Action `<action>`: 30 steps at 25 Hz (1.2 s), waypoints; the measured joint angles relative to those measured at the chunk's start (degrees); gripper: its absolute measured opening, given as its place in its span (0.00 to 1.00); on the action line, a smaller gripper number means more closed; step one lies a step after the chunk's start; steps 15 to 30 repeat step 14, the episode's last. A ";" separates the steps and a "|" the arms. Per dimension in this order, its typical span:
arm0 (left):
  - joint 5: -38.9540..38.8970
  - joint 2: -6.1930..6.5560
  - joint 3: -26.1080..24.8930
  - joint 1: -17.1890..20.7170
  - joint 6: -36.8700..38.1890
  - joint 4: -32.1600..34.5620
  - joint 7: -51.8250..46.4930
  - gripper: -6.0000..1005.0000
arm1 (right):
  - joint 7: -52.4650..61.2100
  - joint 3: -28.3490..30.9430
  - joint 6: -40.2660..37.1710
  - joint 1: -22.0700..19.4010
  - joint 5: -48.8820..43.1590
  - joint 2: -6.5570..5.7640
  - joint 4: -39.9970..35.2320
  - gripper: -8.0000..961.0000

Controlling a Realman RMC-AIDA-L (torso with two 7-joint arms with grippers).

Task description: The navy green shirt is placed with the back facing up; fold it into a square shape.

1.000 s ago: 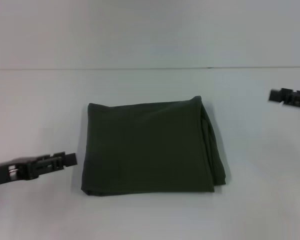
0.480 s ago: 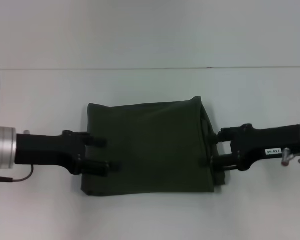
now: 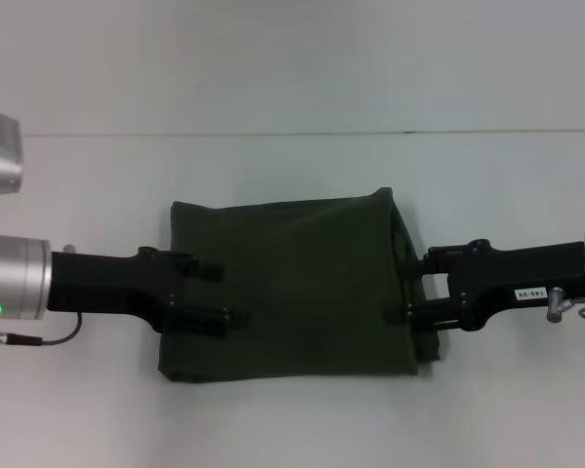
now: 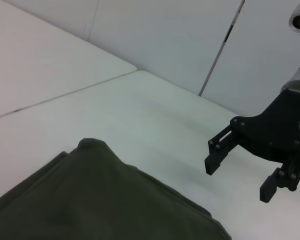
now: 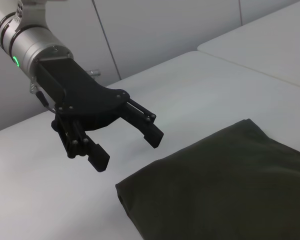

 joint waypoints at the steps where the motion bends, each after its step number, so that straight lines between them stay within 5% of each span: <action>1: 0.09 -0.23 0.08 -0.02 -0.09 0.33 -0.07 0.92 | 0.00 0.02 0.08 0.07 0.00 0.03 0.00 0.82; 13: 0.21 -2.19 0.34 -0.87 -5.62 1.43 -0.35 0.92 | -1.94 -0.07 2.86 -0.13 3.30 0.02 0.36 0.82; 30: 0.22 -2.24 0.35 -0.93 -5.65 1.43 -0.35 0.92 | -2.02 -0.14 2.89 -0.07 3.29 0.02 0.37 0.82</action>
